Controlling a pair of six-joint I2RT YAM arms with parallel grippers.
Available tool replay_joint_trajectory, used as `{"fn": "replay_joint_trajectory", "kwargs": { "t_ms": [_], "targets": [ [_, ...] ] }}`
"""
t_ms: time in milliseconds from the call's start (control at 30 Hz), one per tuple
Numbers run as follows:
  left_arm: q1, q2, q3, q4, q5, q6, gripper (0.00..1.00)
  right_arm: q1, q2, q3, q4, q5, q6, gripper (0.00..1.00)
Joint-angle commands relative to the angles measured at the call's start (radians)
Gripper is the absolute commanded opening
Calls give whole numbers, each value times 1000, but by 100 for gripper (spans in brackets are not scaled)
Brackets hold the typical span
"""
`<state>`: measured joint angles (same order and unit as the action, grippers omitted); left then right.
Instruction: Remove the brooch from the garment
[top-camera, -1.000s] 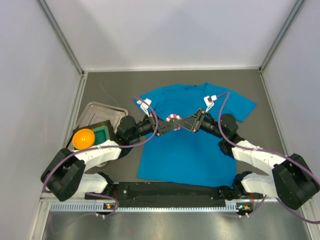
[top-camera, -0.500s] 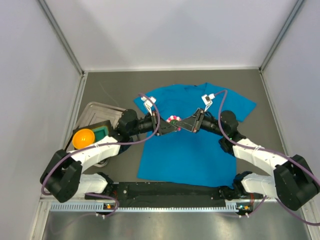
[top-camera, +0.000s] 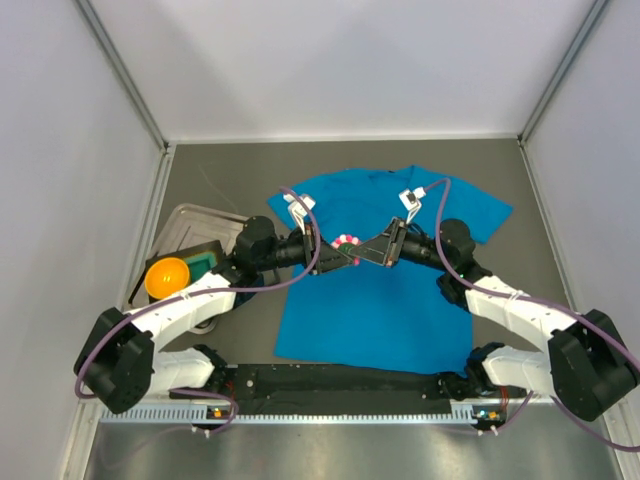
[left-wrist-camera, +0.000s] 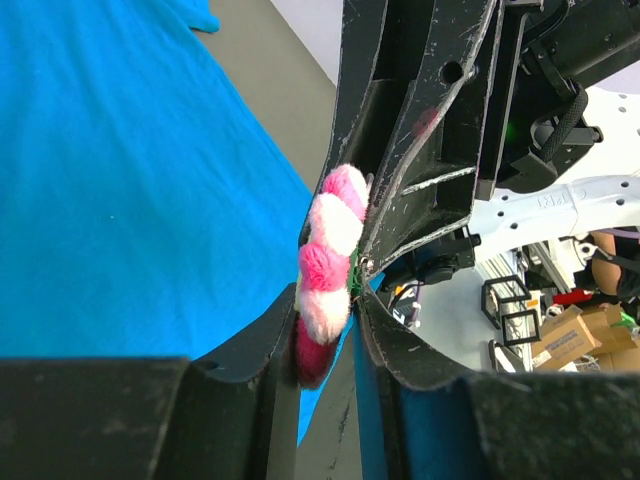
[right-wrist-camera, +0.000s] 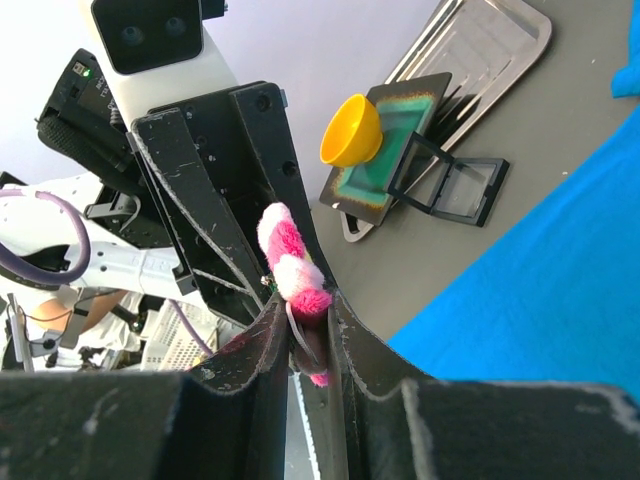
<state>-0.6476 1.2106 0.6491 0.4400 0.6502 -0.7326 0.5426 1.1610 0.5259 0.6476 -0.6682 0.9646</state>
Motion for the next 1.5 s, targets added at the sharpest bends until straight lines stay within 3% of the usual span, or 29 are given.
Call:
{"fn": "replay_joint_trajectory", "kwargs": {
  "t_ms": [0, 467, 933, 1467],
  "targets": [
    [-24, -13, 24, 26, 14, 32, 5, 26, -17, 54, 35, -30, 29, 0],
    [-24, -5, 21, 43, 17, 1, 9, 26, -12, 51, 60, -30, 52, 0],
    [-24, -22, 6, 48, 0, -24, 19, 28, -9, 49, 66, -28, 57, 0],
    [-24, -42, -5, 36, -8, -11, 39, 23, -1, 46, 83, -25, 74, 0]
  ]
}}
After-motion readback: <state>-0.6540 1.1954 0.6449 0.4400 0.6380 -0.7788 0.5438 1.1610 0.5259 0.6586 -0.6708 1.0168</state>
